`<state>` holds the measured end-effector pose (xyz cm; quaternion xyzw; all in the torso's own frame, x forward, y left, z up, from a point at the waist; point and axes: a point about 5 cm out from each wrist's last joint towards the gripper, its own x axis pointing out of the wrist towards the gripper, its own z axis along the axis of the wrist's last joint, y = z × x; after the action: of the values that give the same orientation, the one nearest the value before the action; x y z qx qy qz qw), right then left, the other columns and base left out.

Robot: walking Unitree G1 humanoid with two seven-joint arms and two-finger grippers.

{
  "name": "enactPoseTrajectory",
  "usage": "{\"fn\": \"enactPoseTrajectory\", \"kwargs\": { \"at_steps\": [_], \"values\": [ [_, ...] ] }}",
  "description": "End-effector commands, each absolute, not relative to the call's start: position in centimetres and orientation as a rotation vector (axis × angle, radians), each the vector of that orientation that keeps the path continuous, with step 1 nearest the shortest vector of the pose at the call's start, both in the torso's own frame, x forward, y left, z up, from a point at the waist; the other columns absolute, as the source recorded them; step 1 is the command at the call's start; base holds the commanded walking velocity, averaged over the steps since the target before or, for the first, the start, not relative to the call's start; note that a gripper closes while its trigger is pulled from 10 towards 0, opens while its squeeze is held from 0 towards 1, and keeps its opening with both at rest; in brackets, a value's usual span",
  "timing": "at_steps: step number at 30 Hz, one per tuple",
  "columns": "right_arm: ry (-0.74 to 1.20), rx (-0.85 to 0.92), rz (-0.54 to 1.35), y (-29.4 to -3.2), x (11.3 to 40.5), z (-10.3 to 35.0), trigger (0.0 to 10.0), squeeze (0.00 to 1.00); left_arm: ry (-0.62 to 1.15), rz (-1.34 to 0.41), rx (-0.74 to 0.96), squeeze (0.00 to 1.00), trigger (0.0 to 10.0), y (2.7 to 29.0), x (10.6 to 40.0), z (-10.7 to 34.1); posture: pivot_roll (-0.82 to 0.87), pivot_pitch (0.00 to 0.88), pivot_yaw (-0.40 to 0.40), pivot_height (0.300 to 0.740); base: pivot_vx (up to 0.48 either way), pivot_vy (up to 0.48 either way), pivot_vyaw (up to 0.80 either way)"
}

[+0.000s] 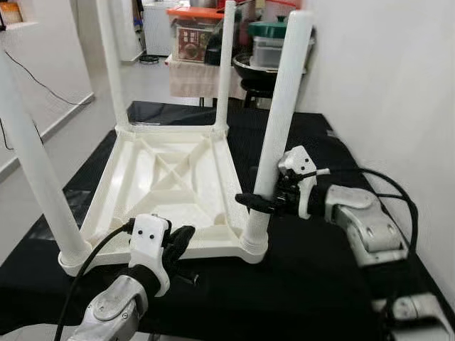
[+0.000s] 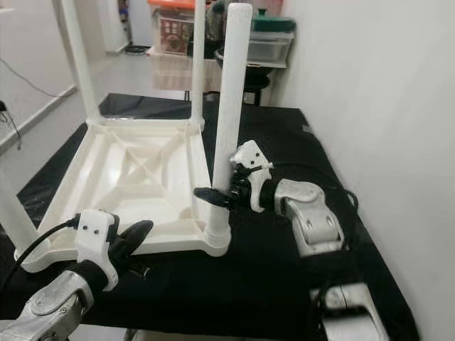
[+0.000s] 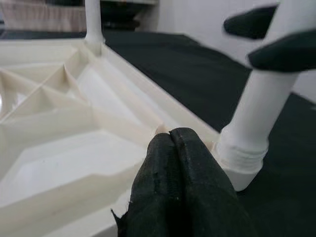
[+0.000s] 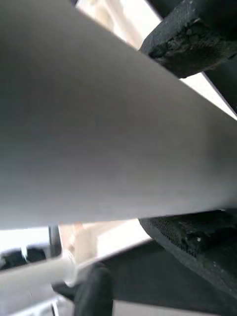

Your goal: Building children table

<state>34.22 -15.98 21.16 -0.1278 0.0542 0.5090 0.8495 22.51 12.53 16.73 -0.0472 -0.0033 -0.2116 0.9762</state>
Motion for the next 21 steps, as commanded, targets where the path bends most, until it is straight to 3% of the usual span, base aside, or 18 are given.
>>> {"fn": "enactPoseTrajectory", "kwargs": {
  "at_steps": [1, 2, 17, 18, 19, 20, 21],
  "values": [
    [0.119, -0.266, 1.12, -15.9, 34.2, 21.2, 2.4, 0.0, -0.012, -0.491, -0.118, 0.0, 10.0, 11.6, 21.9, 16.7, 0.02, 0.0, -0.056, 0.74, 0.0, 0.0, 0.0],
    [0.136, -0.262, 1.144, -16.1, 34.2, 20.9, 0.0, 0.0, 0.01, -0.534, -0.107, 0.0, 10.0, 11.1, 21.5, 16.2, 0.02, 0.0, -0.049, 0.74, 0.0, 0.0, 0.0],
    [0.168, -0.172, 1.133, -15.9, 33.4, 18.3, 0.0, 0.0, 0.152, -0.607, -0.089, 0.0, 10.0, 11.1, 18.5, 14.1, 0.03, 0.0, -0.049, 0.74, 0.0, 0.0, 0.0],
    [0.206, -0.122, 1.006, -15.5, 32.9, 17.0, 0.0, 0.0, 0.15, -0.636, -0.024, 0.0, 10.0, 11.0, 17.9, 14.3, 0.05, 0.0, -0.044, 0.74, 0.0, 0.0, 0.0],
    [0.206, -0.122, 1.006, -15.5, 32.9, 17.0, 0.0, 0.0, 0.15, -0.636, -0.024, 0.0, 10.0, 11.0, 17.9, 14.3, 0.05, 0.0, -0.044, 0.74, 0.0, 0.0, 0.0],
    [0.215, -0.059, 0.735, -14.6, 32.5, 15.8, 0.0, 0.0, 0.142, -0.651, 0.064, 0.0, 10.0, 11.2, 17.5, 14.4, 0.05, 0.001, -0.04, 0.74, 0.0, 0.0, 0.0],
    [0.215, -0.059, 0.735, -14.6, 32.5, 15.8, 0.0, 0.0, 0.142, -0.651, 0.064, 0.0, 10.0, 11.2, 17.5, 14.4, 0.05, 0.001, -0.04, 0.74, 0.0, 0.0, 0.0]
  ]
}}
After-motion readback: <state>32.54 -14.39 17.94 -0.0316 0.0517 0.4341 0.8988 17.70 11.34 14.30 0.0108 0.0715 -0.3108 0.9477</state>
